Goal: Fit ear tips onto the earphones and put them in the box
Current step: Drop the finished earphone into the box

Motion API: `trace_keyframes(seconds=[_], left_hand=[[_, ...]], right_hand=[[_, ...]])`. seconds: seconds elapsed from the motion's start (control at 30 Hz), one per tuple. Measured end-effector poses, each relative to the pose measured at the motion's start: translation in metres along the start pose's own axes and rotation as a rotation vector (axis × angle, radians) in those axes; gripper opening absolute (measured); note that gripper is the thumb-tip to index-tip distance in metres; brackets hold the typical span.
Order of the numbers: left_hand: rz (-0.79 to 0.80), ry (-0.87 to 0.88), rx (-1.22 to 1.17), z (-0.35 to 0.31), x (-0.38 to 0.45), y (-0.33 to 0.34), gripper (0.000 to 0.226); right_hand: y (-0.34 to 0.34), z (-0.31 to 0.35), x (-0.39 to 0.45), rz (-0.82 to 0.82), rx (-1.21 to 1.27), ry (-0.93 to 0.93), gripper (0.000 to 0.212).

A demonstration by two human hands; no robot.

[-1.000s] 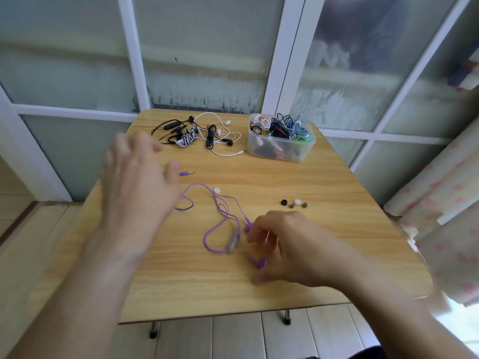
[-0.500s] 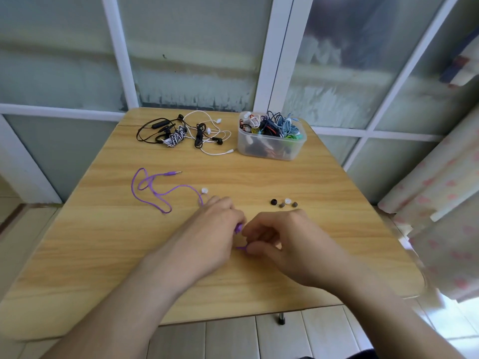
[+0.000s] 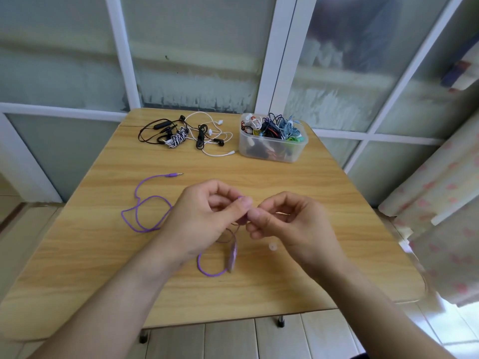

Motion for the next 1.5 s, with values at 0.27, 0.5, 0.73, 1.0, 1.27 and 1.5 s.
trace_keyframes(seconds=[0.27, 0.5, 0.73, 1.0, 1.27, 1.5], left_hand=[[0.082, -0.23, -0.513, 0.002, -0.006, 0.014, 0.029], [-0.019, -0.271, -0.558, 0.004, -0.004, 0.01, 0.013], [0.014, -0.167, -0.247, 0.01, -0.006, 0.011, 0.012], [0.0, -0.194, -0.234, 0.017, -0.006, 0.022, 0.016], [-0.02, -0.206, -0.29, 0.012, -0.008, 0.025, 0.021], [-0.023, -0.151, -0.441, 0.003, -0.01, 0.023, 0.035]], right_hand=[[0.017, 0.001, -0.001, -0.153, 0.165, -0.068, 0.027], [-0.053, 0.0, 0.039, -0.431, -0.384, -0.179, 0.01], [-0.082, -0.02, 0.06, -0.227, -0.929, 0.007, 0.016], [-0.076, -0.022, 0.058, -0.272, -0.884, -0.046, 0.005], [-0.049, -0.003, 0.03, -0.252, -0.253, -0.141, 0.014], [-0.014, 0.001, 0.008, -0.093, 0.143, -0.091, 0.023]])
Point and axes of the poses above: each hand's wrist, its own x-axis towards the middle knuckle, its own y-axis out of the palm, z = x × y, the point moved 2 cm from there along x, towards the middle knuckle, and after that the axes turned 6 degrees about y, right-handed, at the moved point
